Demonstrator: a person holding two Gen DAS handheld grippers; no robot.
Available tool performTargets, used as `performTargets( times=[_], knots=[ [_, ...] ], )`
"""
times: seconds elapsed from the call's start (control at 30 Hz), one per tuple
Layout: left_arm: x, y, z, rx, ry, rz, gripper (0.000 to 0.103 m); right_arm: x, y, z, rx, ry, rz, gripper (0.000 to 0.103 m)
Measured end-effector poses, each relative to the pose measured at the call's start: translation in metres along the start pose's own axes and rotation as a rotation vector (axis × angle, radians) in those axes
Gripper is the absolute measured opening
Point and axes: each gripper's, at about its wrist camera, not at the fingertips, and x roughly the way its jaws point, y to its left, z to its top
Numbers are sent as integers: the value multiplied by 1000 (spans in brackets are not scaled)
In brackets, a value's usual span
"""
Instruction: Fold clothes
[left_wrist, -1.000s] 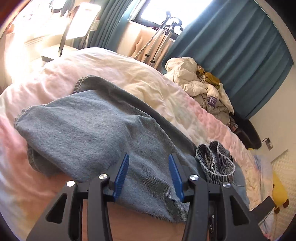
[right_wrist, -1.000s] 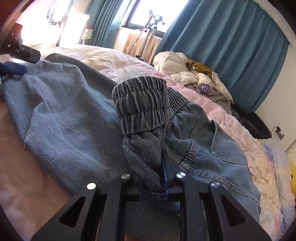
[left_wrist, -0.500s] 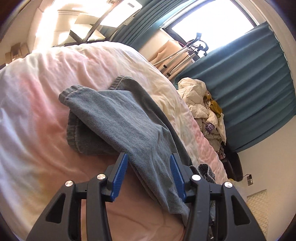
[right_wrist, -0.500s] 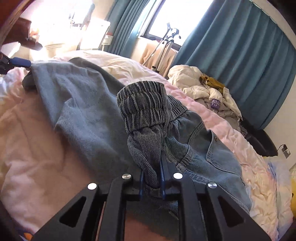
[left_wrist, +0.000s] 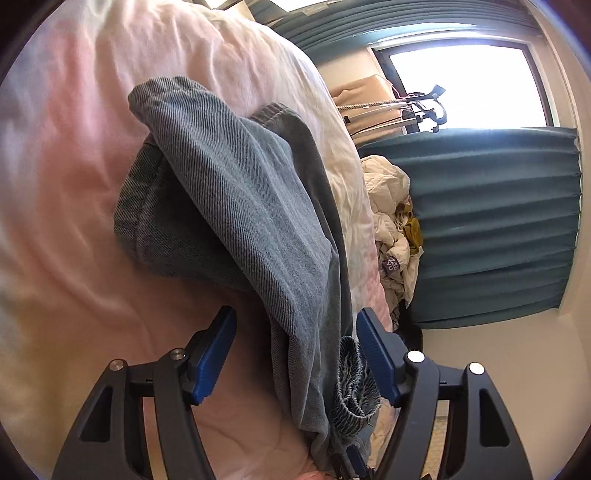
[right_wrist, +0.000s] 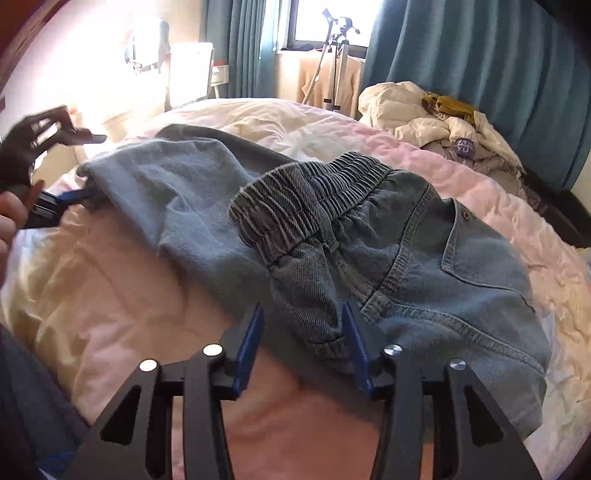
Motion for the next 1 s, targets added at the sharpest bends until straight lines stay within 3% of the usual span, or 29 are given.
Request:
performTargets(
  times=[0.07, 0.2, 0.43, 0.53, 0.63, 0.7, 0.77, 0.87, 1.0],
  knots=[
    [9, 5, 3, -39, 16, -31, 69, -16, -1, -4, 20, -10, 19, 50],
    [23, 16, 13, -93, -19, -23, 69, -38, -9, -16, 115, -37, 45, 50],
    [37, 23, 39, -114, -94, -23, 69, -28, -41, -18, 260, -21, 35, 50],
    [43, 28, 49, -124, -119, -6, 61, -19, -58, -19, 345, -4, 52, 50],
    [49, 19, 47, -51, -173, 57, 51, -16, -75, -24, 426, -10, 60, 50],
    [50, 2, 44, 42, -217, 115, 31, -18, -84, -23, 443, -26, 19, 50],
    [46, -25, 38, 176, -261, 166, 23, -26, -96, -22, 470, -55, -15, 50],
    [37, -75, 19, 377, -323, 196, 19, -41, -116, -22, 540, -93, -38, 50],
    [23, -147, -13, 575, -365, 162, 16, -61, -144, -28, 646, -110, -39, 50]
  ],
)
